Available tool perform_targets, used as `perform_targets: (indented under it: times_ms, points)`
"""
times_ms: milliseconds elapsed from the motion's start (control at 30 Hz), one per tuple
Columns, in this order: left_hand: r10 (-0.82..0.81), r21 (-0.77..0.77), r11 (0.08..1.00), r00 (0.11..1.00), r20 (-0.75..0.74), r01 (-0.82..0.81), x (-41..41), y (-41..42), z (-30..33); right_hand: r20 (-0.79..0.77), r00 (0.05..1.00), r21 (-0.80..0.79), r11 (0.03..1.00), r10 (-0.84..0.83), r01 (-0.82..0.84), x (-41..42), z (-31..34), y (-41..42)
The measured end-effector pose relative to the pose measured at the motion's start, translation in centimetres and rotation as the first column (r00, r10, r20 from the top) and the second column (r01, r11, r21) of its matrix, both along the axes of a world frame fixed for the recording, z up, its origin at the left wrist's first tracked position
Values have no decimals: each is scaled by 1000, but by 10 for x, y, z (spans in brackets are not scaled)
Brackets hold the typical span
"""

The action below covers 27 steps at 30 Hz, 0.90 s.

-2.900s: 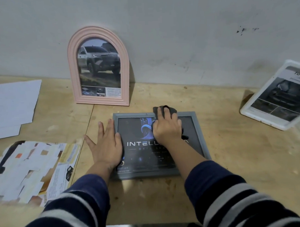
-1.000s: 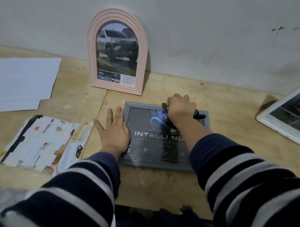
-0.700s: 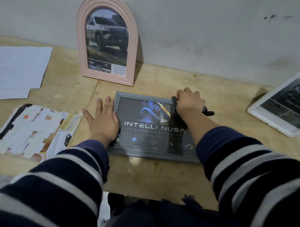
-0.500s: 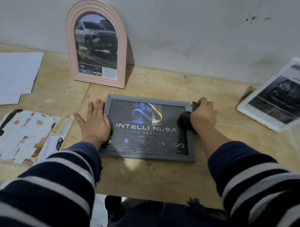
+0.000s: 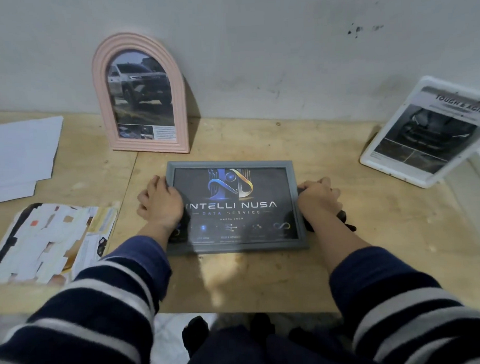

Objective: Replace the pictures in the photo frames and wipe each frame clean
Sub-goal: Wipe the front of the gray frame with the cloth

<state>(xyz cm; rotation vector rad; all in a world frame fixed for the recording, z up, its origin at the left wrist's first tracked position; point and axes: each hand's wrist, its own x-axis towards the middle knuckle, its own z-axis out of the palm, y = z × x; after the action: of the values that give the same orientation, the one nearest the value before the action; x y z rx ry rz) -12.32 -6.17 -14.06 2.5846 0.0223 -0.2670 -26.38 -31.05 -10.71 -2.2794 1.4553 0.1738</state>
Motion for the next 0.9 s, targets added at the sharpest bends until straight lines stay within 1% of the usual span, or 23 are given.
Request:
perform_targets:
  times_ms: [67,100,167,233,300,333,400,467,533,633,700,800,900]
  points:
    - [95,-138,985,995,-34,-99,1,-7,8,33,996,48,996,-83,81,0,2,1]
    - [117,-231,965,992,-50,-126,0,-7,13,39,995,60,994,-97,94,0,4,3]
    - [143,-423,890,985,-96,-170,2,-6,19,50,991,99,988,-128,122,-1,7,4]
    - [174,-531,821,978,-118,-210,10,-3,23,56,981,160,971,-187,176,-1,9,3]
    - [193,-588,775,973,-124,-229,16,-1,30,106,947,271,925,-302,265,0,12,1]
    - [192,-608,763,975,-110,-219,19,-2,32,149,923,336,896,-355,290,1,16,-1]
    - [179,-643,744,981,-70,-181,24,-6,40,213,905,434,865,-369,251,4,25,-10]
    - [145,-679,724,989,-18,-118,32,-15,54,242,904,461,862,-353,212,10,35,-23]
    - [98,-687,725,994,52,-35,41,-31,69,299,903,430,888,-309,162,17,46,-38]
    - [52,-671,739,989,135,53,50,-62,87,432,851,356,924,-298,143,26,61,-62]
    - [52,-655,752,985,162,68,55,-82,94,496,804,315,931,-328,186,32,70,-76]
    - [56,-633,771,982,179,71,66,-110,101,534,753,282,920,-386,271,44,78,-96]
    - [-1,-671,735,990,140,95,79,-135,102,586,679,295,897,-442,329,59,81,-116]
